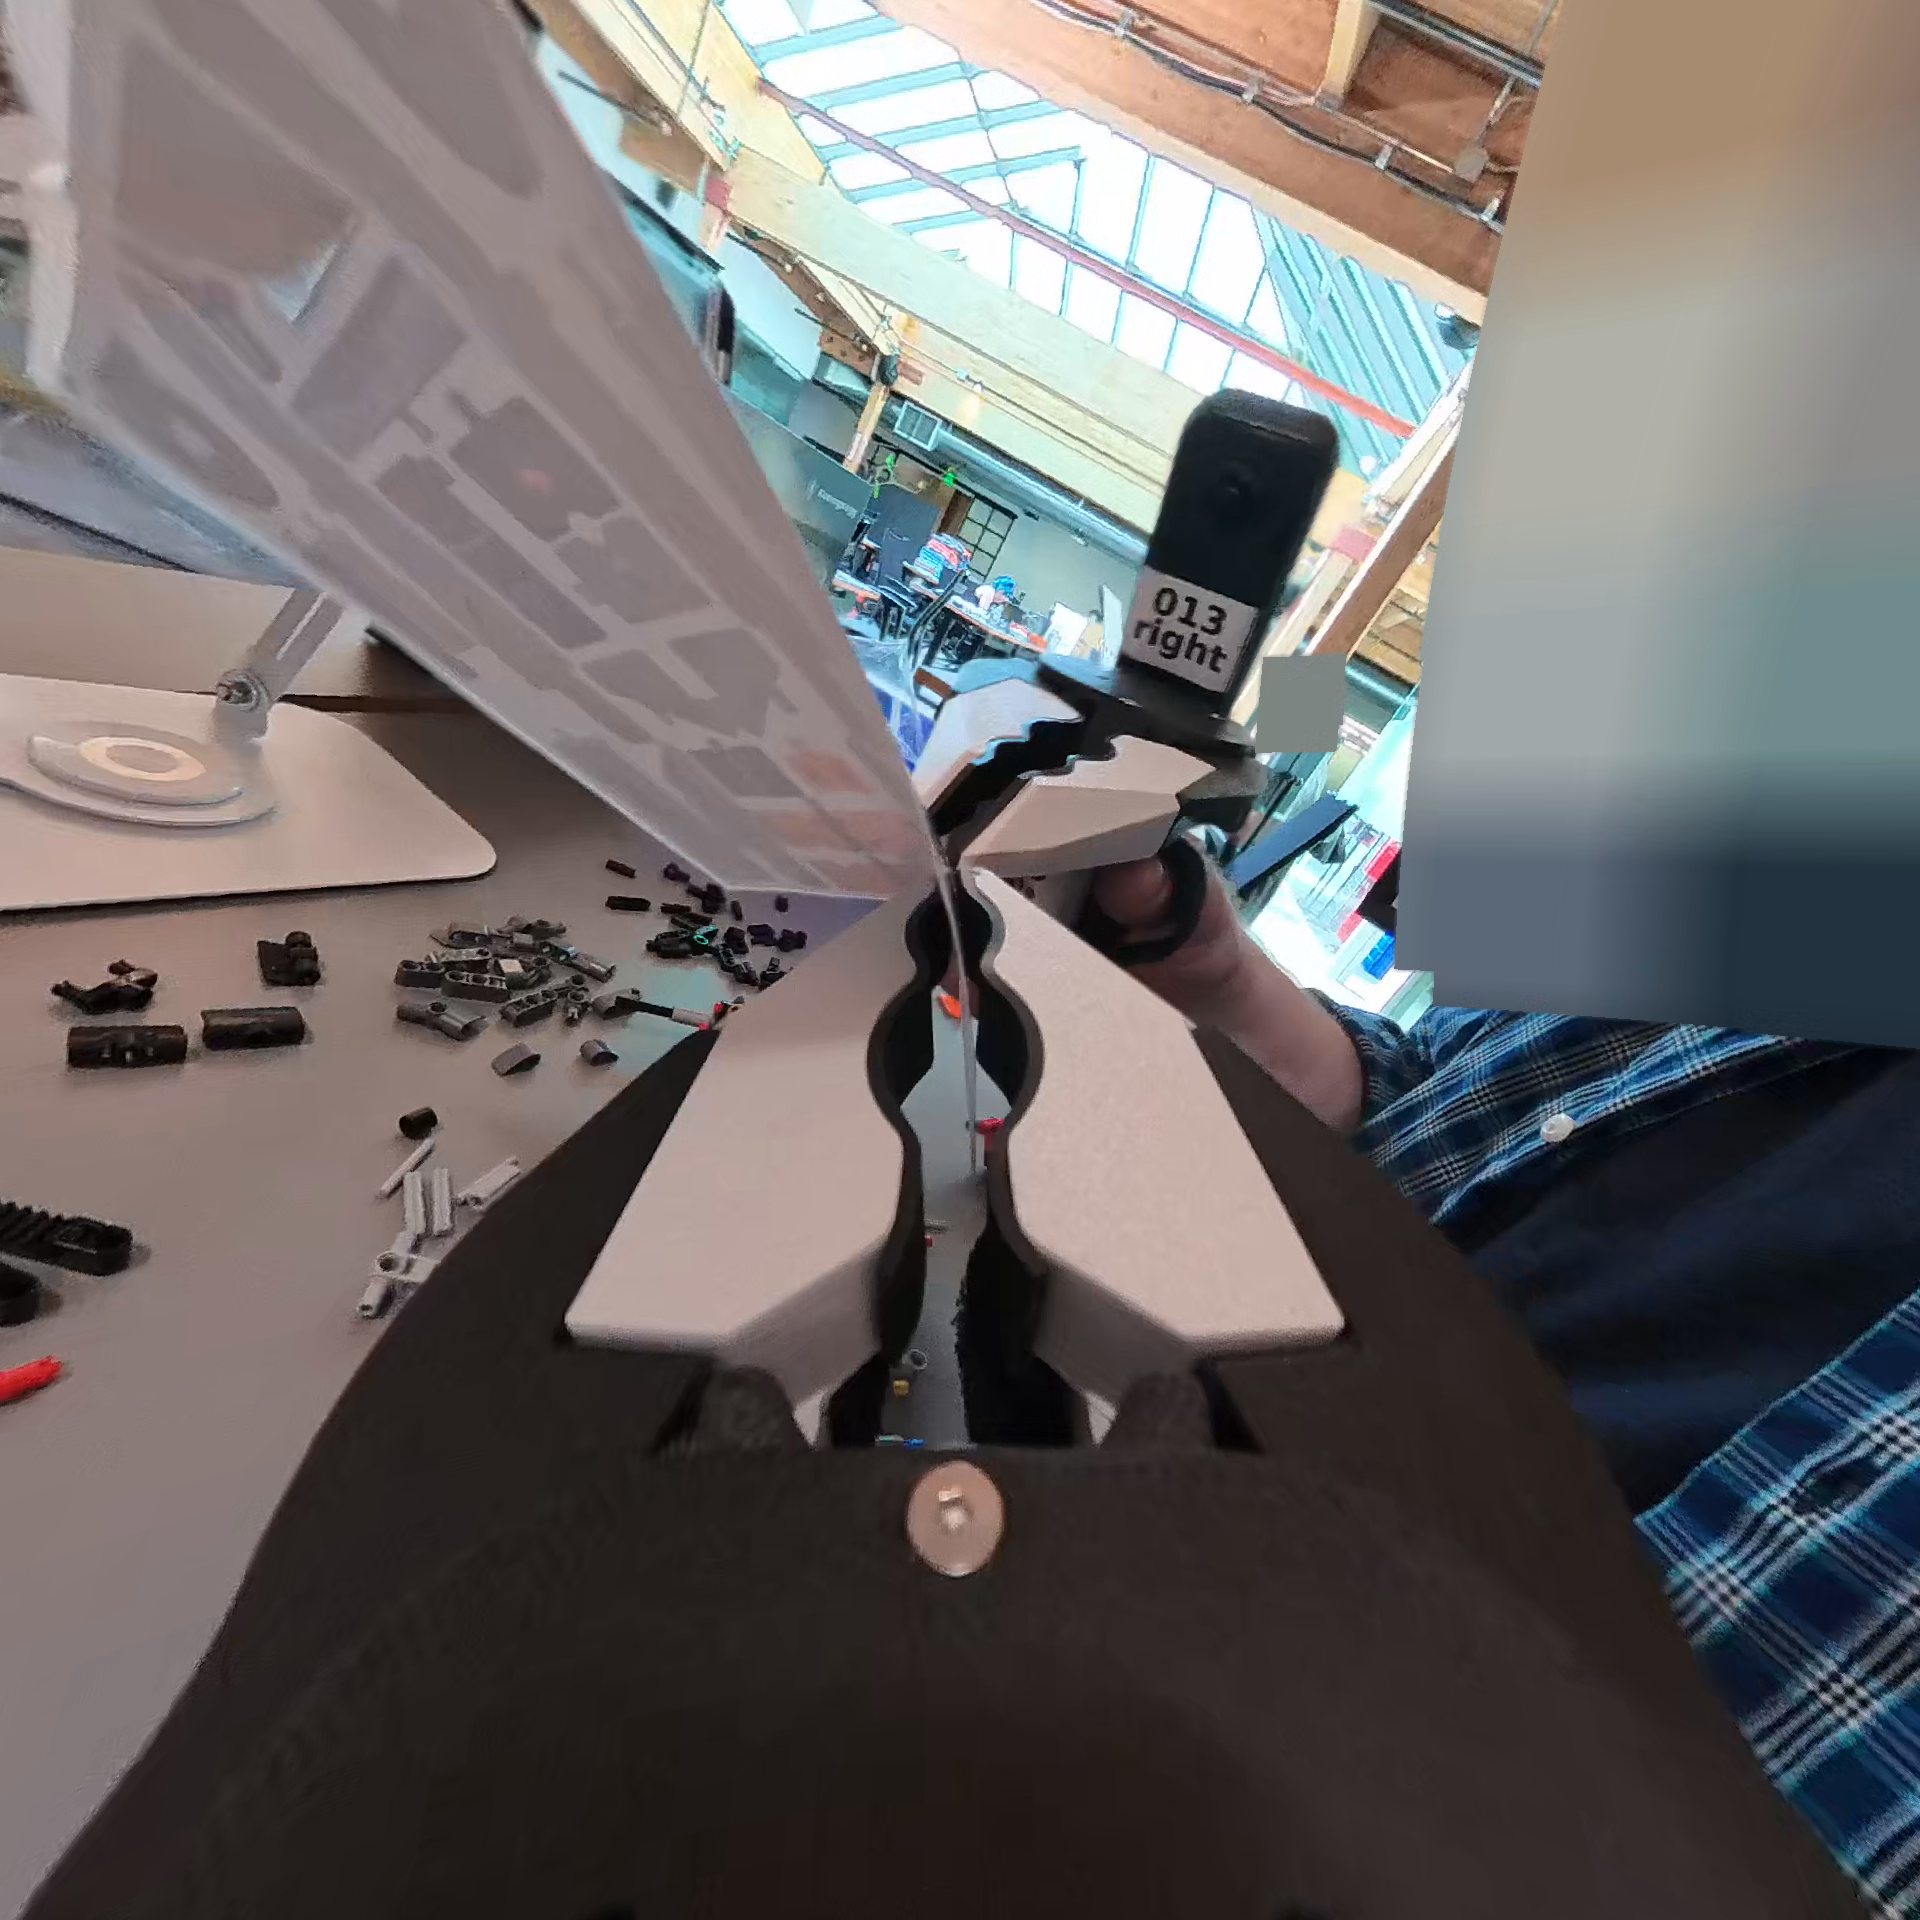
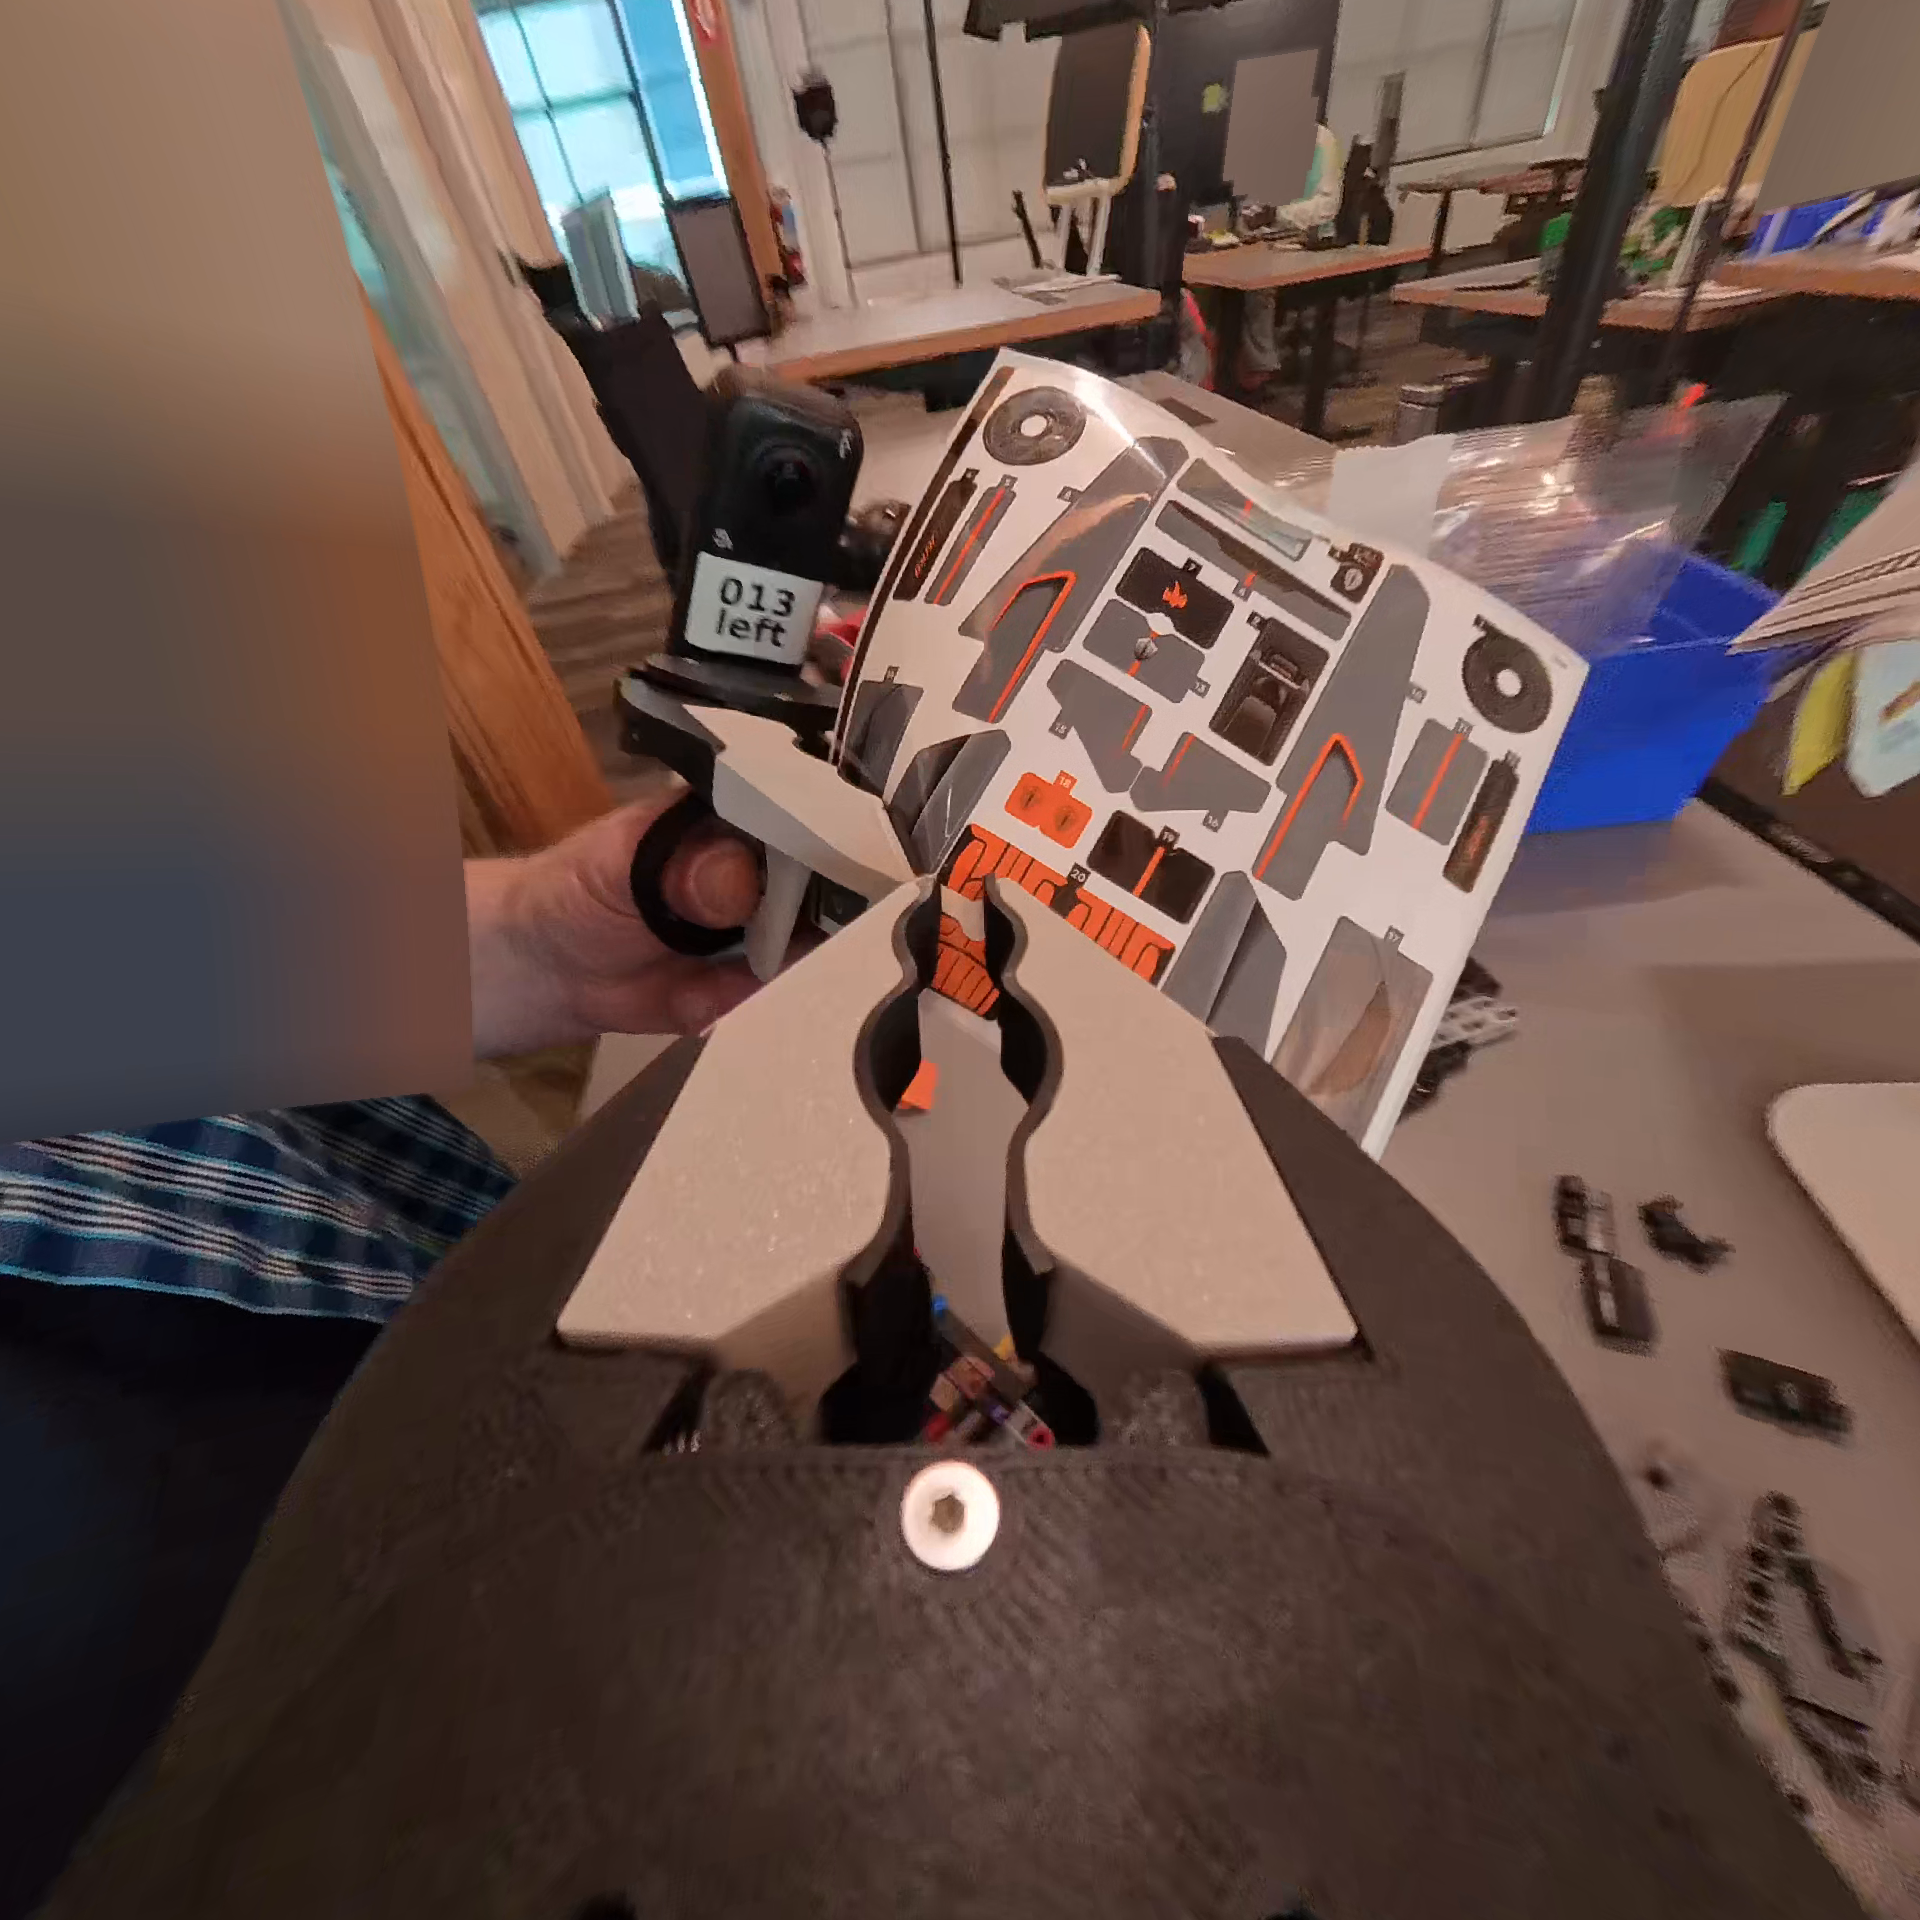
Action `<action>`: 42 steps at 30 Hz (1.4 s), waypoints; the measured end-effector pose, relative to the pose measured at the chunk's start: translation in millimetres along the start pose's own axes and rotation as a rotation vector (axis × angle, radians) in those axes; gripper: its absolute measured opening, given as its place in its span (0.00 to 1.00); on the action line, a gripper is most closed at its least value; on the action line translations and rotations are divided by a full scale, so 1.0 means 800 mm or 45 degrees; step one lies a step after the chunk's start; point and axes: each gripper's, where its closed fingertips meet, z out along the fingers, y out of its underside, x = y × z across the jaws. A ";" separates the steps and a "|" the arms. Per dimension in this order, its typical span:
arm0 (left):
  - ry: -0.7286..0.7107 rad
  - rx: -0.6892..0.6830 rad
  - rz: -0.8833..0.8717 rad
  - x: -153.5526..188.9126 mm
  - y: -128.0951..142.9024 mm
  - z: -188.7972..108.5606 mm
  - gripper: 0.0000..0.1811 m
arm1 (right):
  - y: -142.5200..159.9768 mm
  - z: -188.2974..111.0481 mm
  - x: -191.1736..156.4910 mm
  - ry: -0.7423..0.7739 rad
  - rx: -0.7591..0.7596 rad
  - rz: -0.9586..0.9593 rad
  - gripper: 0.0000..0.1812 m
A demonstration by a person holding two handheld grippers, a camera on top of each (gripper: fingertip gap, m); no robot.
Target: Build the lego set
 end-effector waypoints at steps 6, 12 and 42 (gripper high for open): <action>0.065 -0.049 0.108 0.010 0.001 0.002 0.00 | -0.001 -0.005 -0.006 -0.167 0.080 0.218 0.04; 0.131 -0.092 0.209 0.020 0.002 0.002 0.00 | -0.004 -0.008 -0.017 -0.341 0.119 0.382 0.03; 0.252 -0.199 0.382 0.036 0.009 0.007 0.00 | -0.006 -0.017 -0.032 -0.564 0.176 0.579 0.01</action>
